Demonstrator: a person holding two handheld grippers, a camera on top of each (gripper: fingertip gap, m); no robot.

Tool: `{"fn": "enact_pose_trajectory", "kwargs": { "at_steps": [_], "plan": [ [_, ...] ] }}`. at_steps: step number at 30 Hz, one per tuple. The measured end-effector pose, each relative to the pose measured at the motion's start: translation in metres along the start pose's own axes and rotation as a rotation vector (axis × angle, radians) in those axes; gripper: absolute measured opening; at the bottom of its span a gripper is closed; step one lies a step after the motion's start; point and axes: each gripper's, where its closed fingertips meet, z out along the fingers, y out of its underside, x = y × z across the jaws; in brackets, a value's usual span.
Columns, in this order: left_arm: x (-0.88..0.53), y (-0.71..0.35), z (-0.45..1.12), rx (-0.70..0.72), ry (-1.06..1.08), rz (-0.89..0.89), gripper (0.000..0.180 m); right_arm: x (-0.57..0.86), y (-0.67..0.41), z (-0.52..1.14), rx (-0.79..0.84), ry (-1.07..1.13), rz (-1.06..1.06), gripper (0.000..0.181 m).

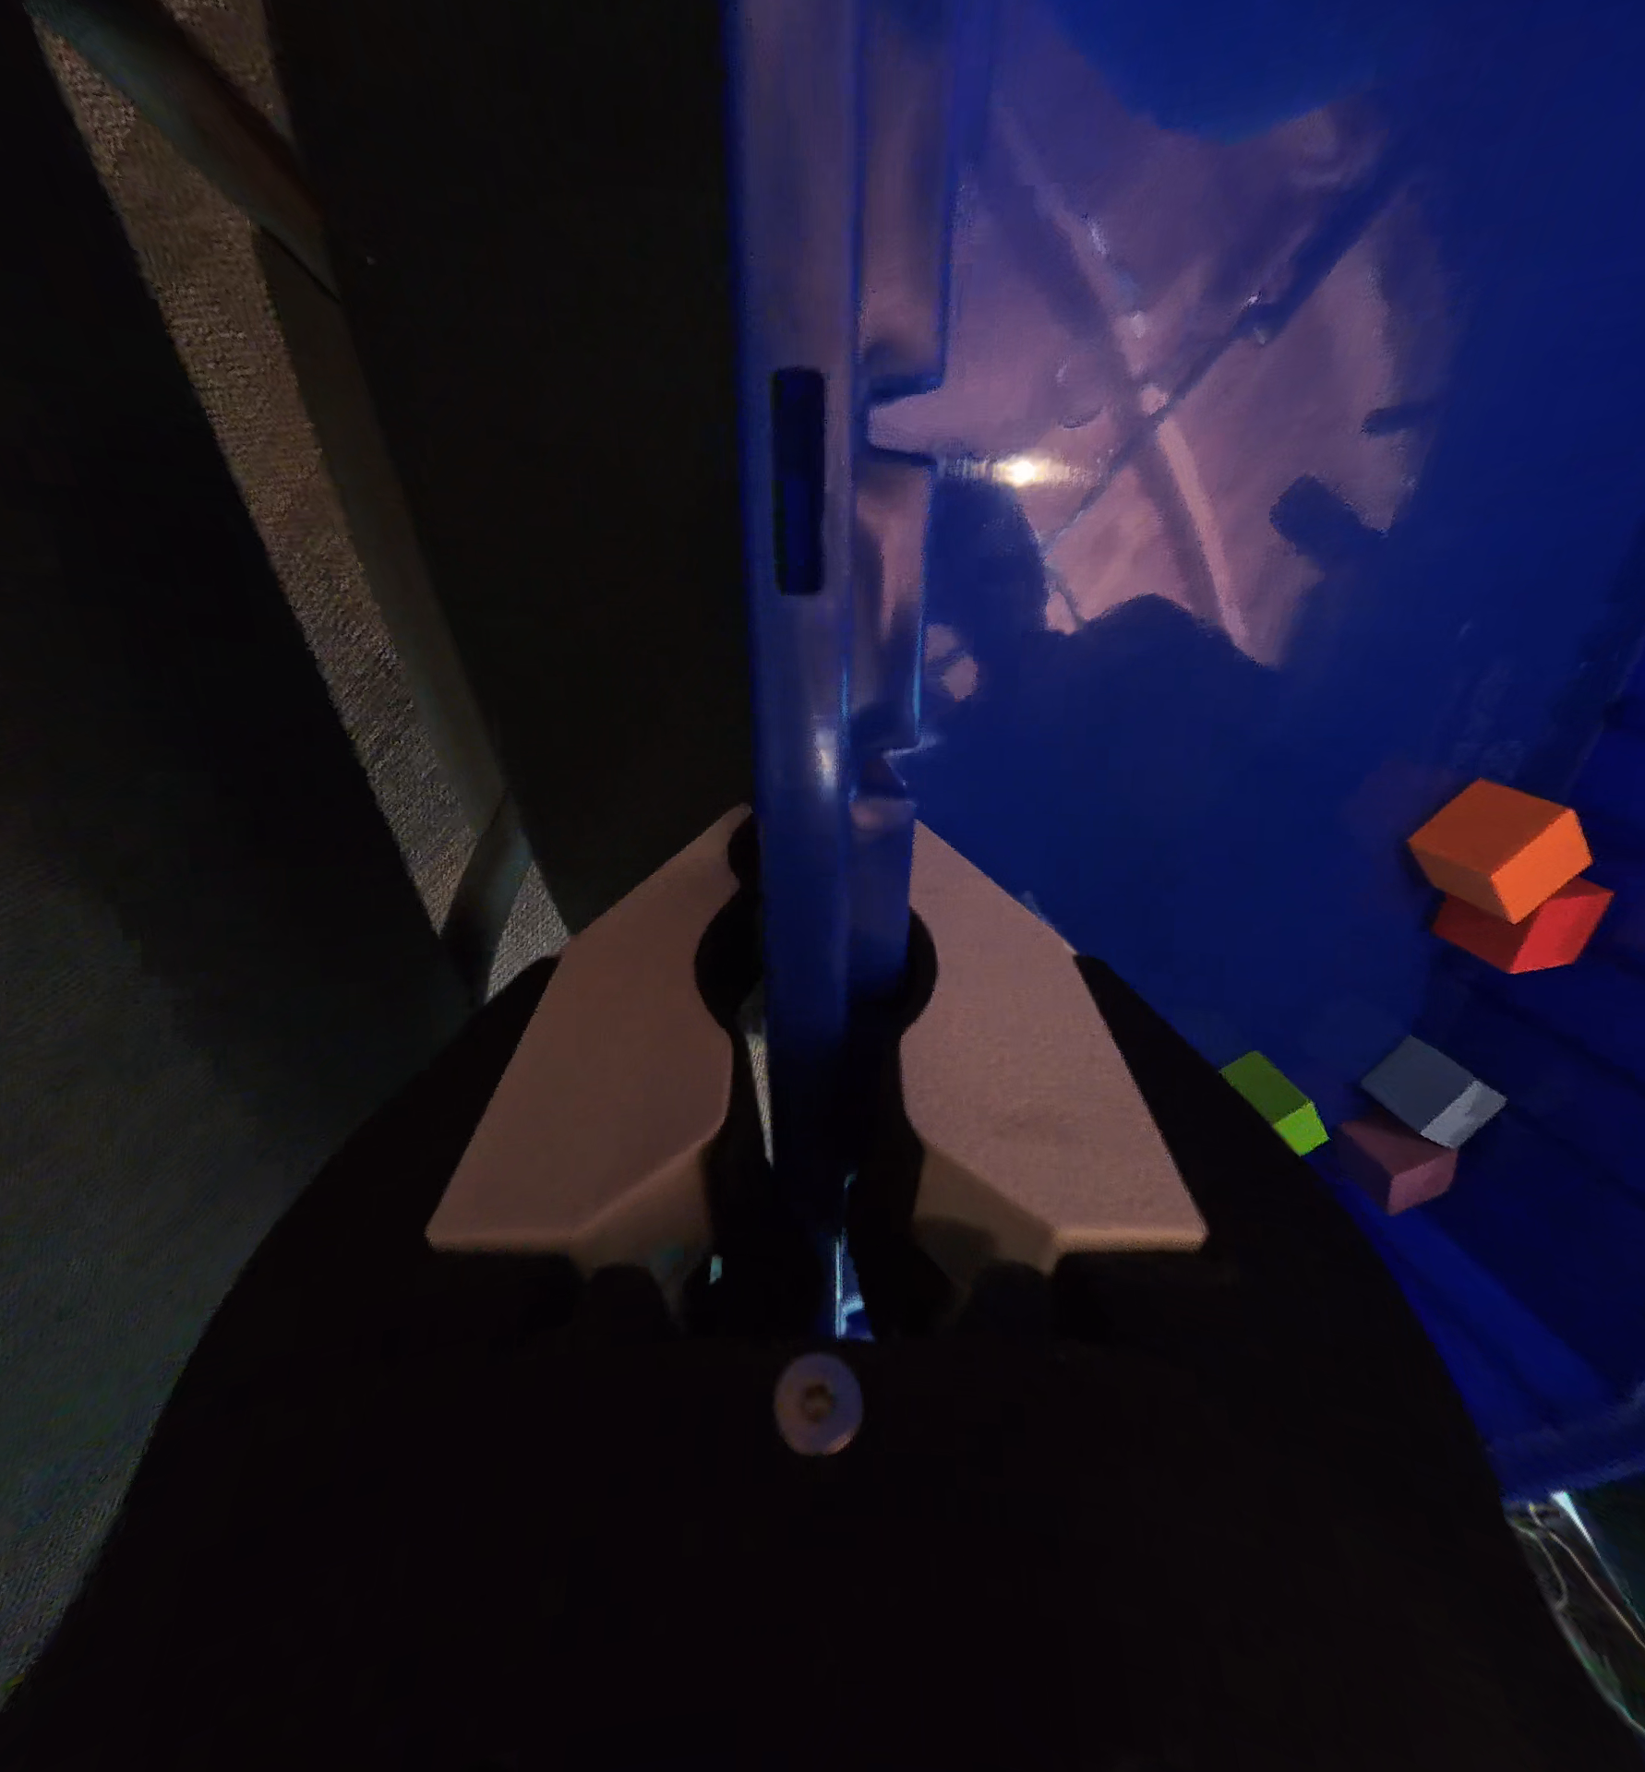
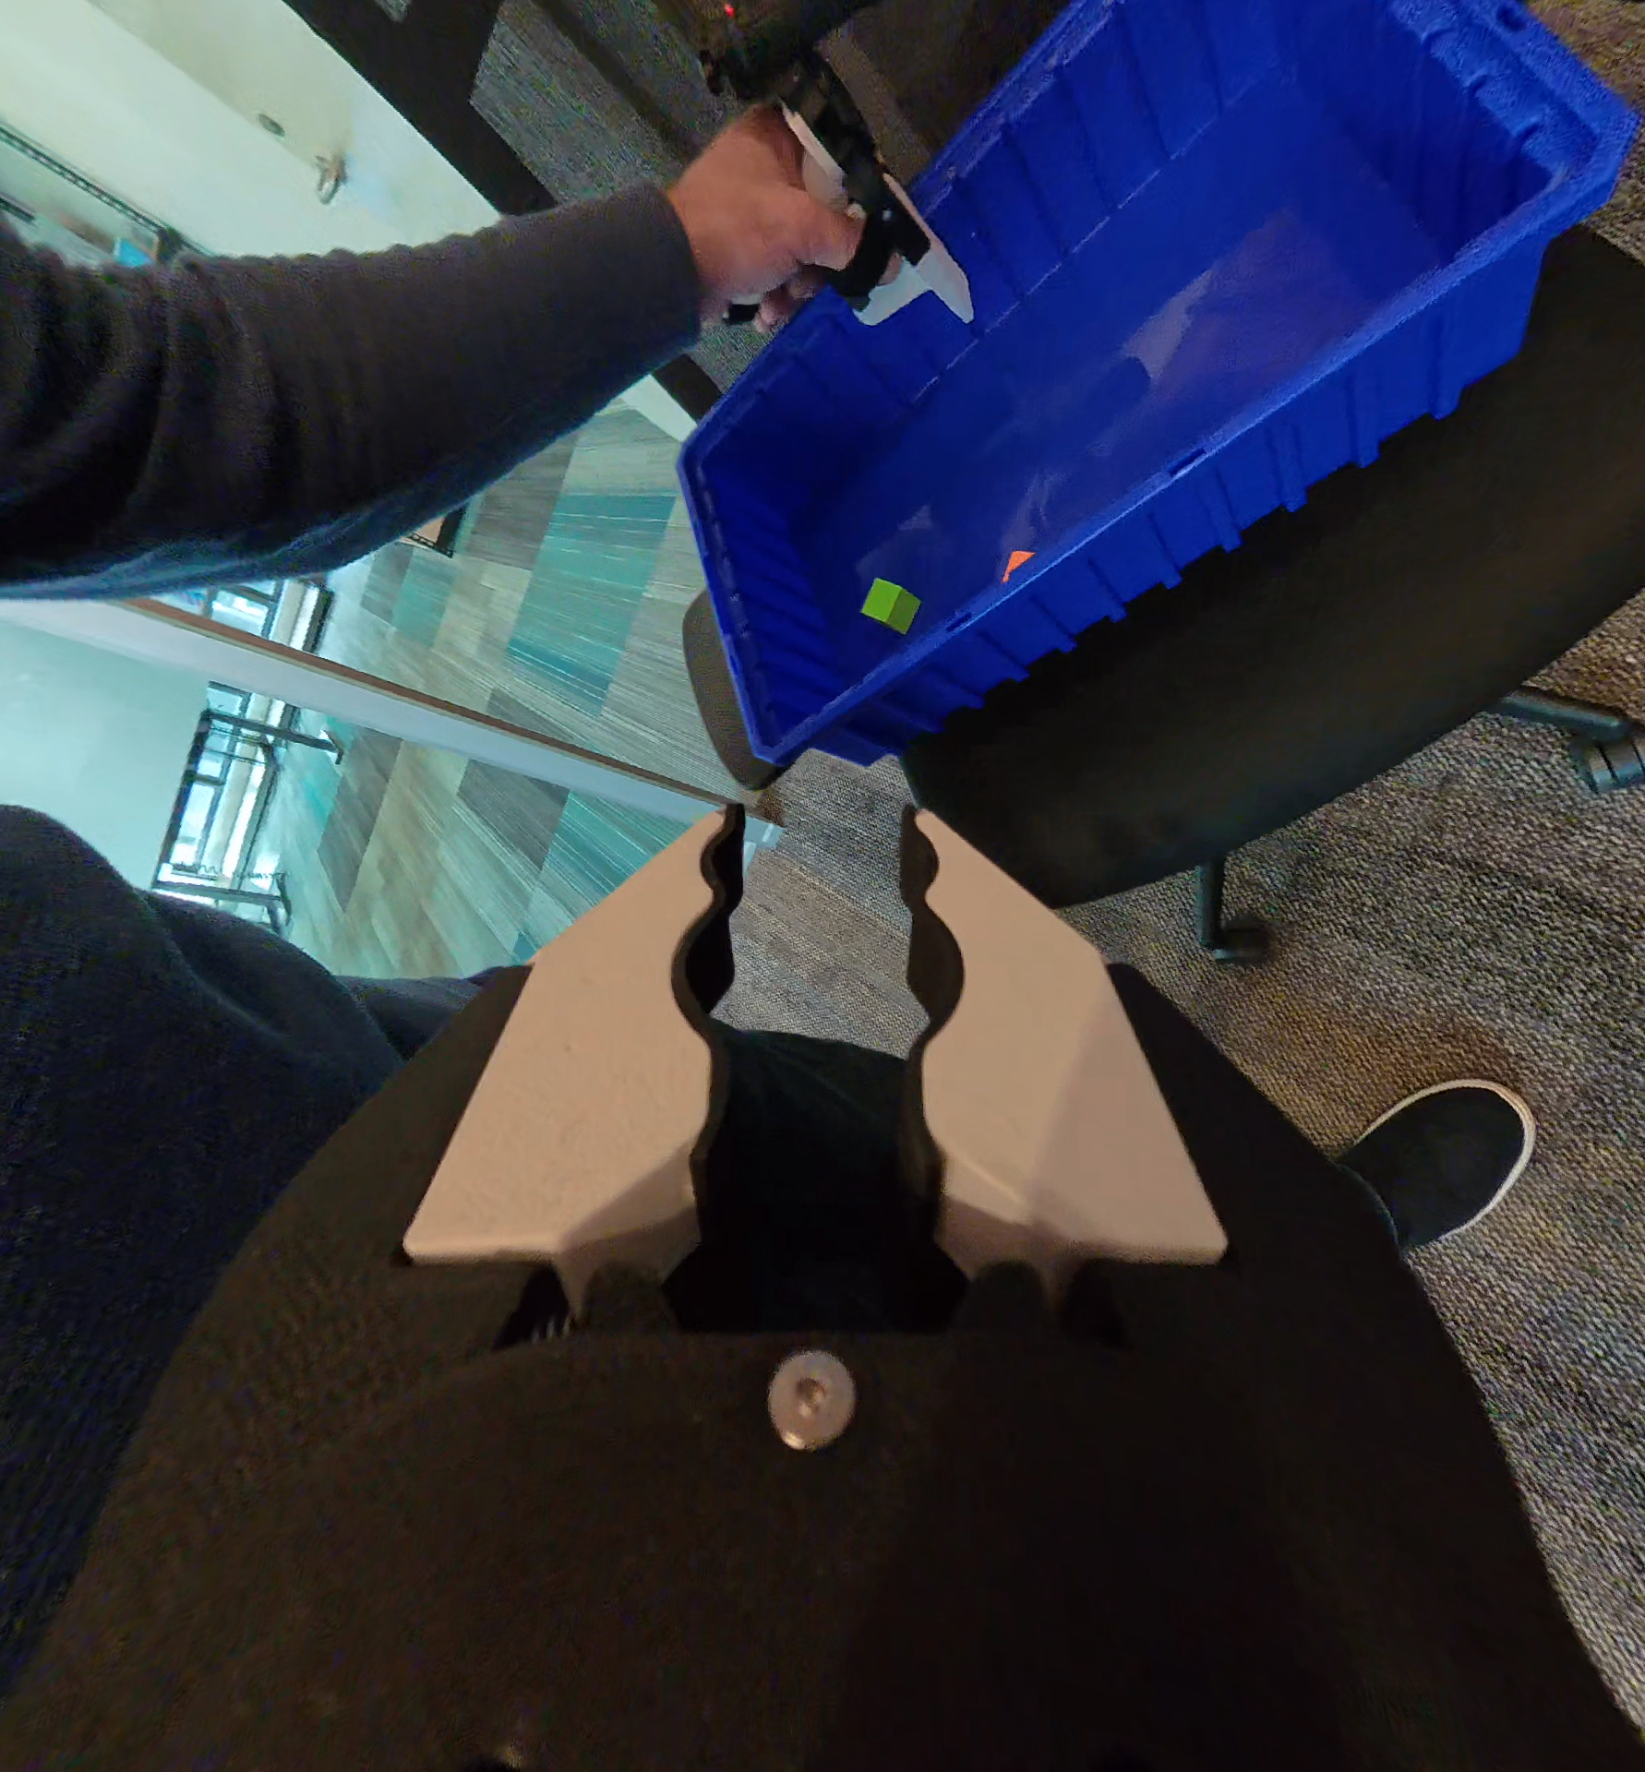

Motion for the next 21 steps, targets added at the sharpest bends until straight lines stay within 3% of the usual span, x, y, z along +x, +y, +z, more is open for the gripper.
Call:
{"fn": "enact_pose_trajectory", "kwargs": {
  "at_steps": [6,12,13,14,17,19,21],
  "plan": [
    [-0.016,-0.009,0.087,0.011,0.01,-0.017,0.019,0.013,0.01,-0.008,-0.012,0.039,0.02,0.025],
    [-0.02,0.014,0.132,-0.121,-0.005,-0.019,0.013,0.01,0.01,-0.023,0.034,0.107,0.001,0.027],
    [-0.019,0.023,0.134,-0.184,0.001,-0.019,0.034,0.007,0.01,-0.025,0.046,0.115,0.001,0.027],
    [-0.019,0.03,0.133,-0.227,-0.003,-0.019,0.042,0.004,0.009,-0.027,0.058,0.124,0.0,0.029],
    [-0.022,0.033,0.122,-0.206,-0.001,-0.044,0.039,-0.008,0.006,-0.032,0.094,0.144,-0.02,0.028],
    [-0.027,0.049,0.115,-0.275,-0.005,-0.117,0.061,-0.017,0.004,-0.035,0.118,0.158,-0.036,0.028],
    [-0.027,0.047,0.1,-0.219,0.001,-0.146,0.063,-0.028,-0.002,-0.039,0.15,0.173,-0.056,0.03]
  ]
}}
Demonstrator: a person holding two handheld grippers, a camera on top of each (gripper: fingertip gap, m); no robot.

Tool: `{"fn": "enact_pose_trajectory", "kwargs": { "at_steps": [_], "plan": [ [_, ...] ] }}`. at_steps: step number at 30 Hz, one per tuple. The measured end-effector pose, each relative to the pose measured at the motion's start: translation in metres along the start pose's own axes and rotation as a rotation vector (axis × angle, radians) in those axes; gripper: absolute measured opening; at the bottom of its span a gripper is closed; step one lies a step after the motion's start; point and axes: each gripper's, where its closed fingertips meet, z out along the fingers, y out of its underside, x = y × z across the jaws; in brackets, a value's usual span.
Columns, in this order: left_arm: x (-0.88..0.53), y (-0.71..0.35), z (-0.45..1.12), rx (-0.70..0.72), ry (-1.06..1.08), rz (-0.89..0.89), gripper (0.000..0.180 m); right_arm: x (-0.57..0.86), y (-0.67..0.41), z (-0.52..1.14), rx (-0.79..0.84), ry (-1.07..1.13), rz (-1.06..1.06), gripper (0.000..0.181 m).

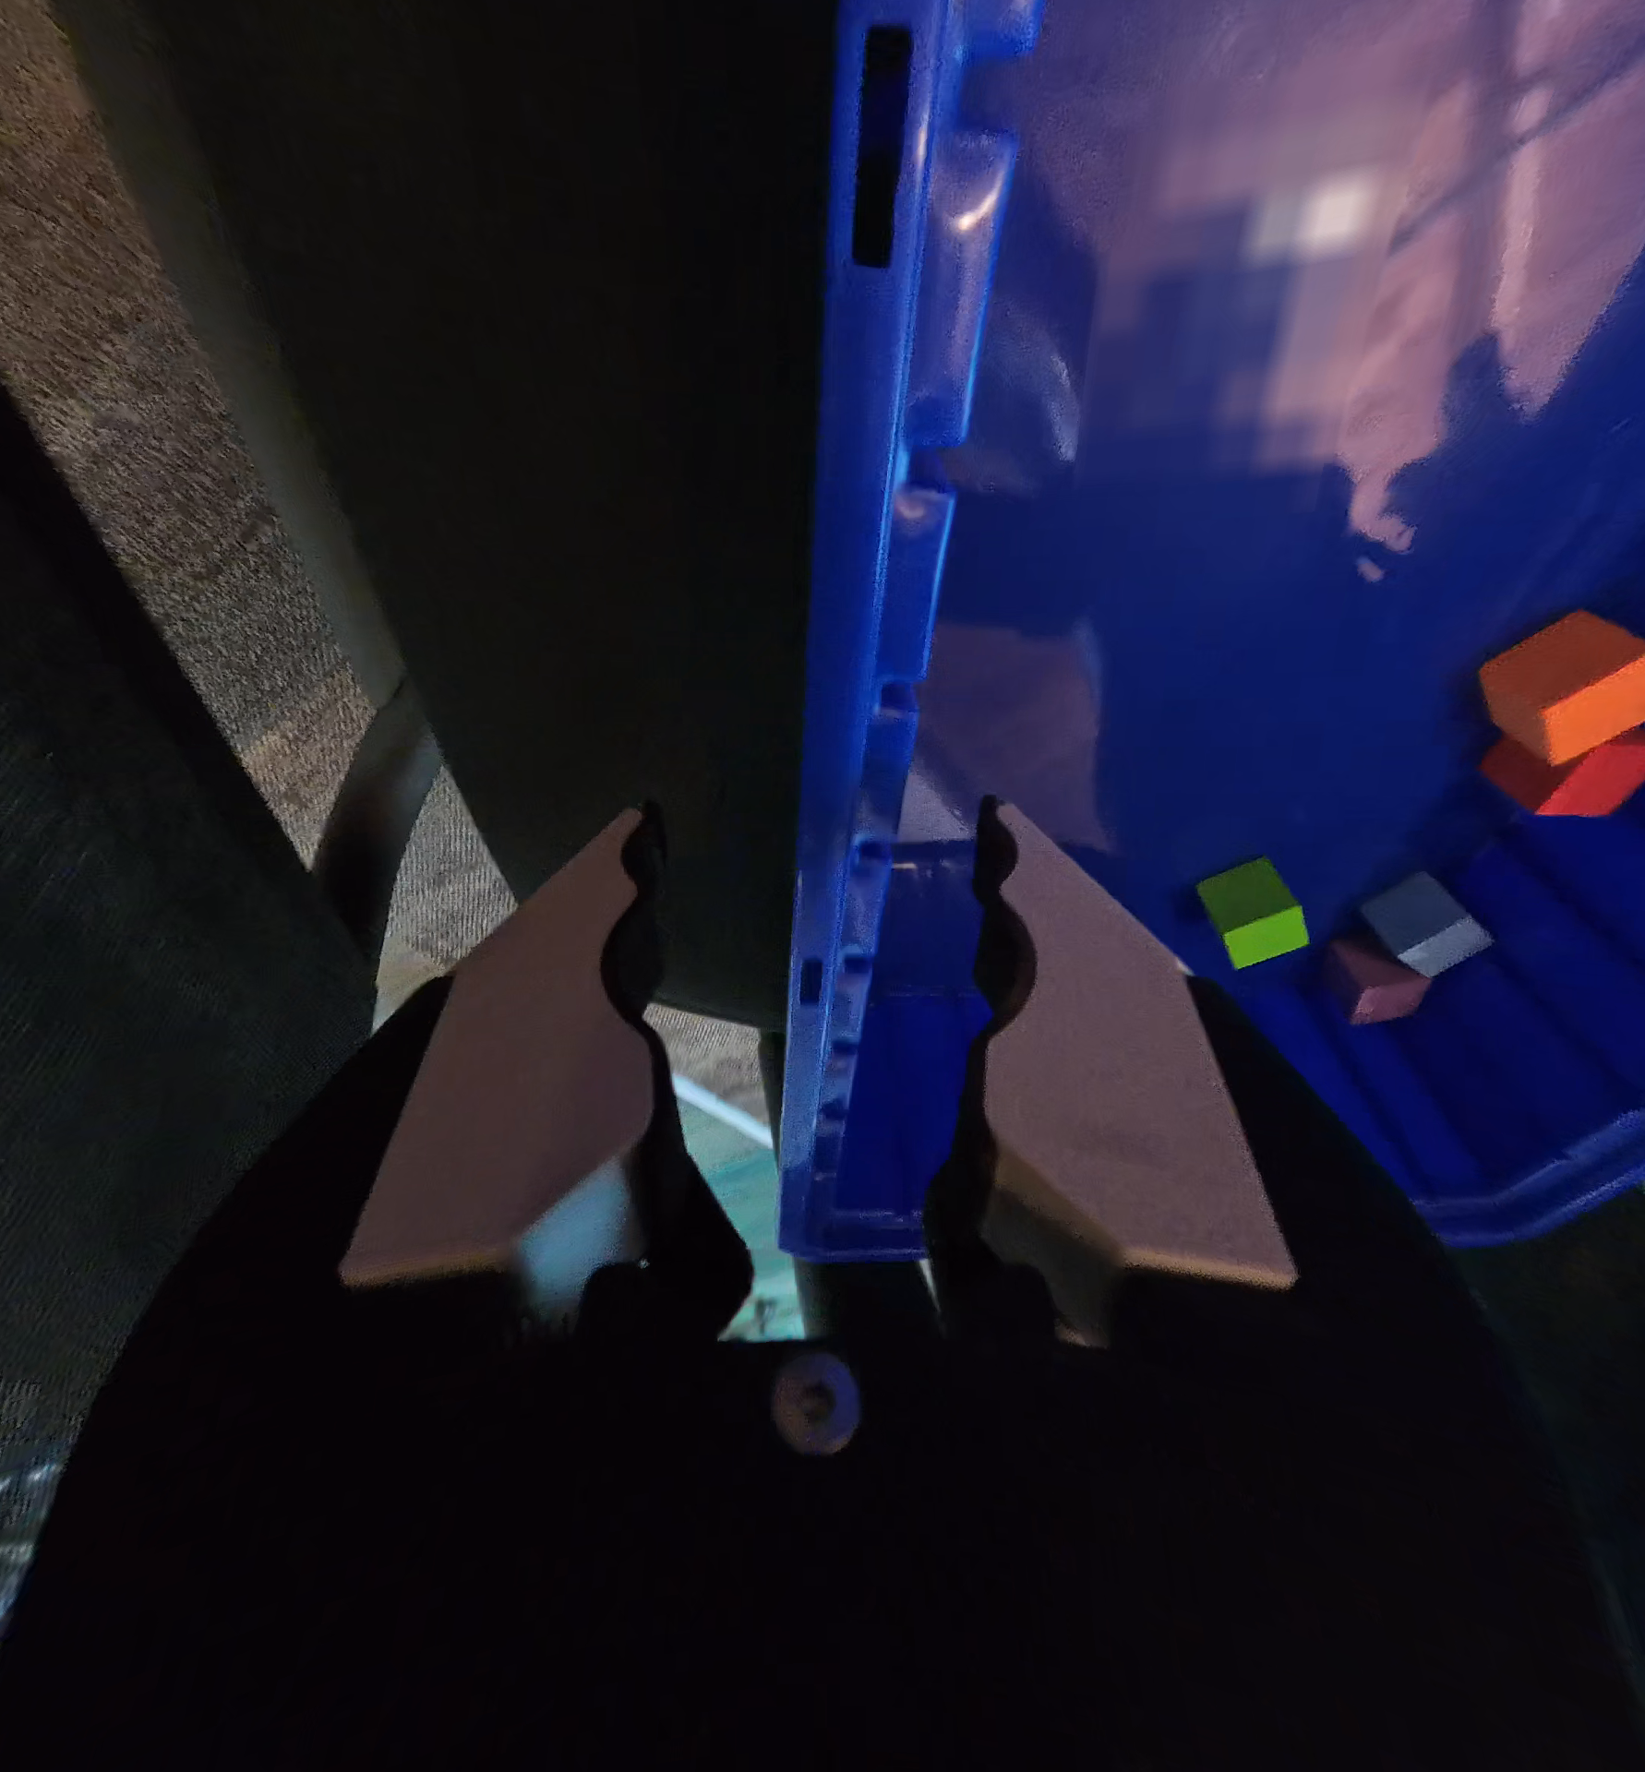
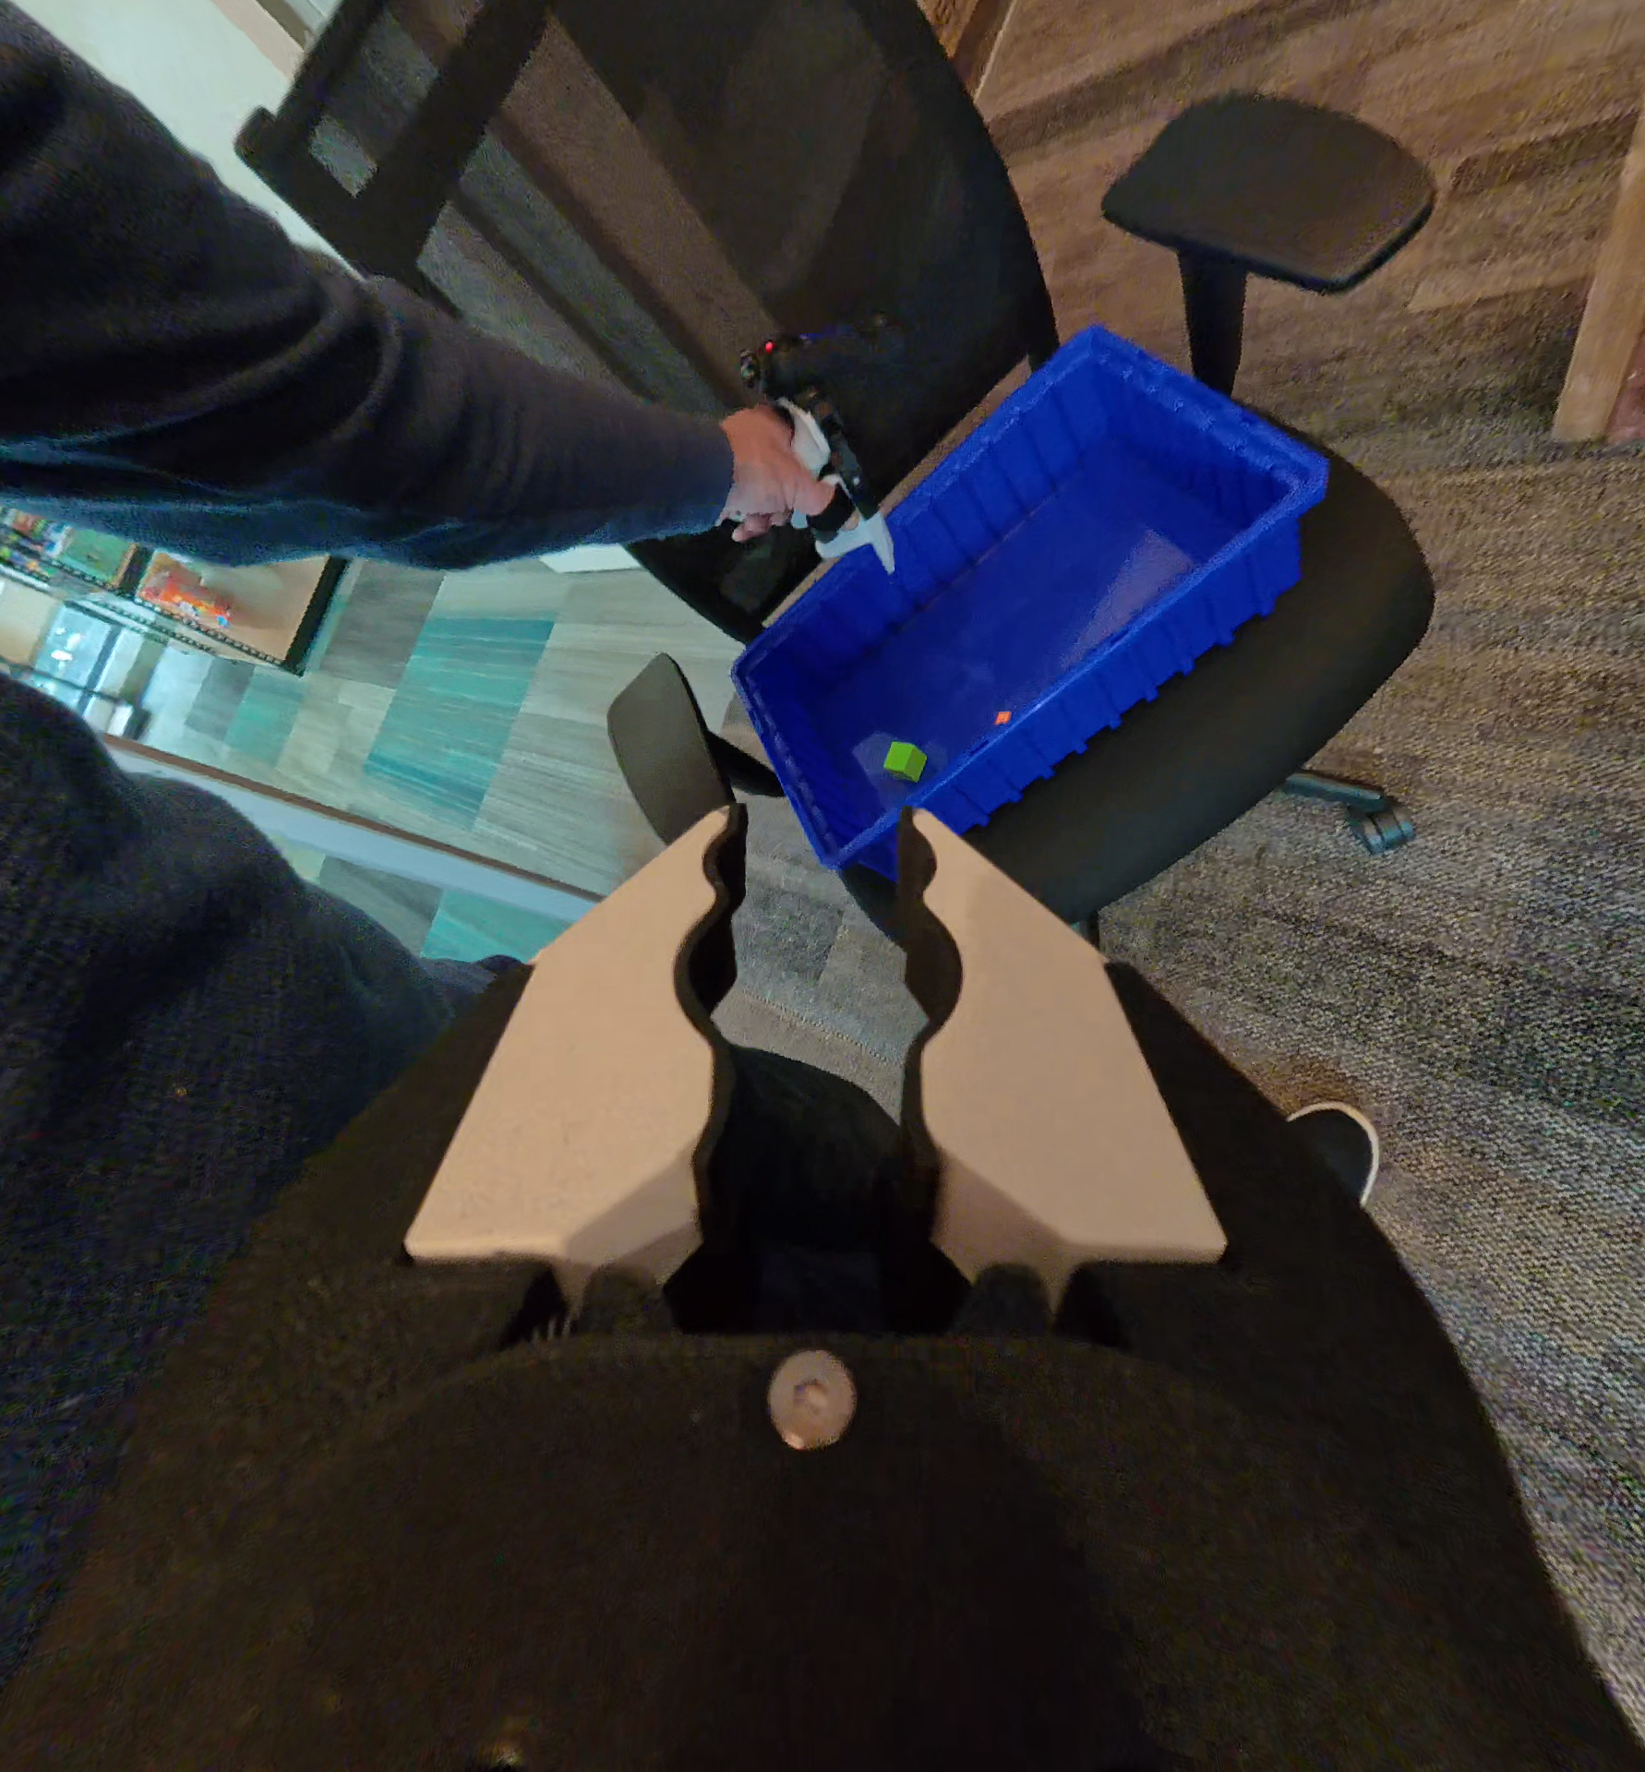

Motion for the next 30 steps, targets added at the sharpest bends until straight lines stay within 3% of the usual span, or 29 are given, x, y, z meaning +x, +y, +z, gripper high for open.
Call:
{"fn": "enact_pose_trajectory", "kwargs": {
  "at_steps": [5,9,14,16,17,30],
  "plan": [
    [0.013,-0.005,-0.064,0.244,0.032,-0.016,0.063,-0.032,-0.028,-0.027,0.106,0.049,-0.094,0.032],
    [0.057,-0.011,-0.134,0.442,0.074,0.12,0.055,-0.057,-0.053,-0.06,0.211,0.112,-0.154,0.035],
    [0.157,-0.016,-0.222,0.648,0.124,0.396,0.034,-0.086,-0.082,-0.116,0.364,0.215,-0.205,0.035],
    [0.208,-0.015,-0.251,0.712,0.175,0.533,0.014,-0.091,-0.096,-0.148,0.435,0.282,-0.213,0.034],
    [0.23,-0.015,-0.263,0.739,0.18,0.599,0.0,-0.095,-0.102,-0.165,0.469,0.308,-0.221,0.034],
    [0.529,-0.03,-0.383,0.864,0.375,1.221,0.003,-0.054,-0.115,-0.397,0.679,0.979,-0.28,0.025]
  ]
}}
